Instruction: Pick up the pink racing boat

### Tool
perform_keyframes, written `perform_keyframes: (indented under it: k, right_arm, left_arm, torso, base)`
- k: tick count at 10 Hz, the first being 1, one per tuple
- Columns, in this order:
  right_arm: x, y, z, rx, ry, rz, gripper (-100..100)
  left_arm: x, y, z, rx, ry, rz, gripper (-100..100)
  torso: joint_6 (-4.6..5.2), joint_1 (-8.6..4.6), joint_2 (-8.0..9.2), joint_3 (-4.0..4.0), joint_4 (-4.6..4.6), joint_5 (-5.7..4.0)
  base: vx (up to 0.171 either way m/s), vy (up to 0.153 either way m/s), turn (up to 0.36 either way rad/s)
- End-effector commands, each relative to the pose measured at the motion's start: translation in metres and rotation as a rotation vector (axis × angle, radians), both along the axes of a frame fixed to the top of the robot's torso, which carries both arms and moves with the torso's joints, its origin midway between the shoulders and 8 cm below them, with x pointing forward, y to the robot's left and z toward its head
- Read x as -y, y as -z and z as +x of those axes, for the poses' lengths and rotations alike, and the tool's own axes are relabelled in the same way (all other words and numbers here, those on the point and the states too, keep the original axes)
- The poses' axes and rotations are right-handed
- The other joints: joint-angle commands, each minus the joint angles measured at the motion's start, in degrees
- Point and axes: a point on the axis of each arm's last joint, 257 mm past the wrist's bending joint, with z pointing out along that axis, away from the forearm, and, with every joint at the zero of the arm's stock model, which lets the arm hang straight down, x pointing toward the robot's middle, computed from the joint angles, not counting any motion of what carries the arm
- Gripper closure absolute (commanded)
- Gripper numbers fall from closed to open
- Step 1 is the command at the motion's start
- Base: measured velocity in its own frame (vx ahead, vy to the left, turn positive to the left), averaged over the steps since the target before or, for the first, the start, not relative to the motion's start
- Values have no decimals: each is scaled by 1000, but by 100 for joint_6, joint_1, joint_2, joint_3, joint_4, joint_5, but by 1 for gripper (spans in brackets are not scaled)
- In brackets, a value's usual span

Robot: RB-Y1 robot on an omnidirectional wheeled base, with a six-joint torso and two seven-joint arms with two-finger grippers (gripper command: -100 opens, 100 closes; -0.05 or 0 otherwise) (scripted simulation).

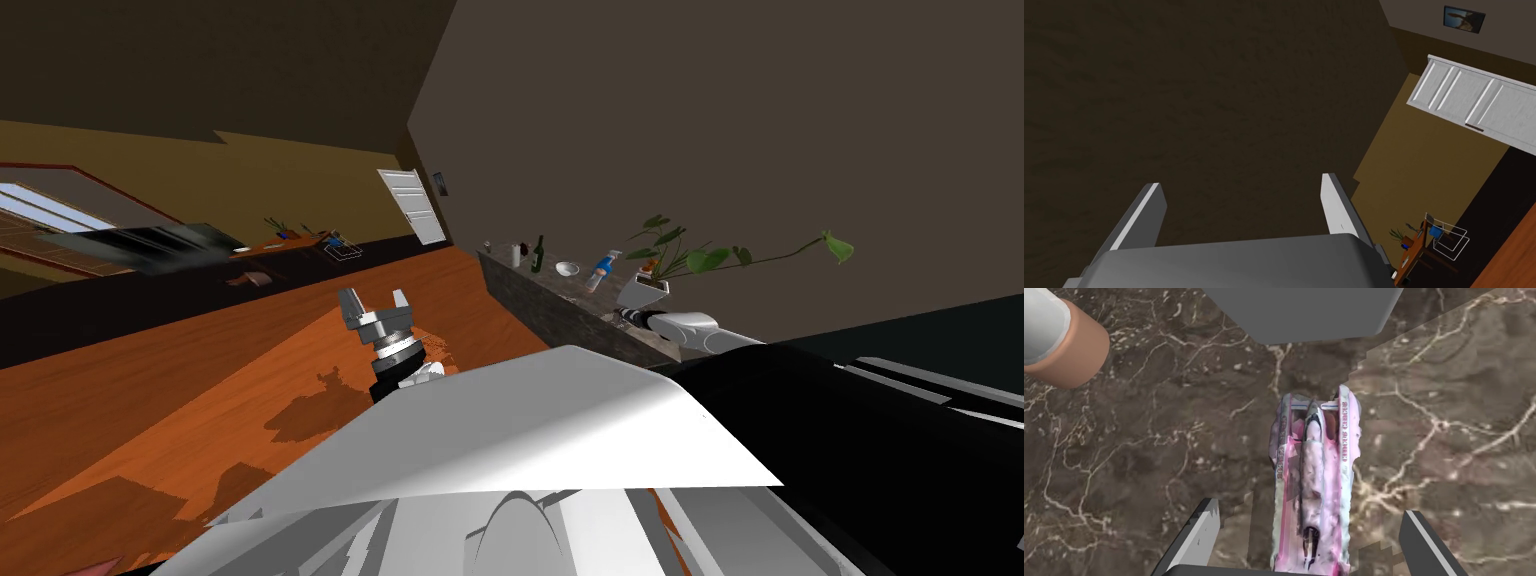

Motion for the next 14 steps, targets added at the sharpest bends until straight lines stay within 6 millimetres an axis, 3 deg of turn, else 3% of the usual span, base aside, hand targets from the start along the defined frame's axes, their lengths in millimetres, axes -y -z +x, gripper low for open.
perform_keyframes:
  k: [1,3,4,8,9,10,14]
  right_arm:
    - [-4,1,-1,5,-25,-3,-100]
    - [-3,1,-1,2,-25,-4,-100]
    - [-3,1,-1,1,-28,-6,100]
    - [-3,0,-1,2,-28,-7,100]
    - [-3,0,-1,2,-28,-7,0]
    - [1,0,1,-4,-2,-4,100]
    - [9,-4,3,-5,52,0,100]
  left_arm:
    - [0,0,0,0,0,0,0]
    - [0,0,0,0,0,0,0]
    - [0,0,0,0,0,0,0]
    - [0,0,0,0,0,0,0]
    - [0,0,0,0,0,0,0]
    - [0,0,0,0,0,0,0]
    - [0,0,0,1,0,0,0]
  torso:
    - [0,0,0,0,0,0]
    - [-6,3,-5,-4,-2,1]
    - [-5,-1,16,8,2,0]
    - [-4,-8,41,23,8,-4]
    - [-4,-7,42,23,8,-3]
    - [-4,-7,43,23,8,-3]
    - [-6,-8,97,54,18,-7]
  base:
    - [160,19,-239]
    - [88,14,-34]
    - [9,1,-8]
    - [1,0,3]
    - [0,0,0]
    - [-134,-30,297]
    - [-151,-8,159]
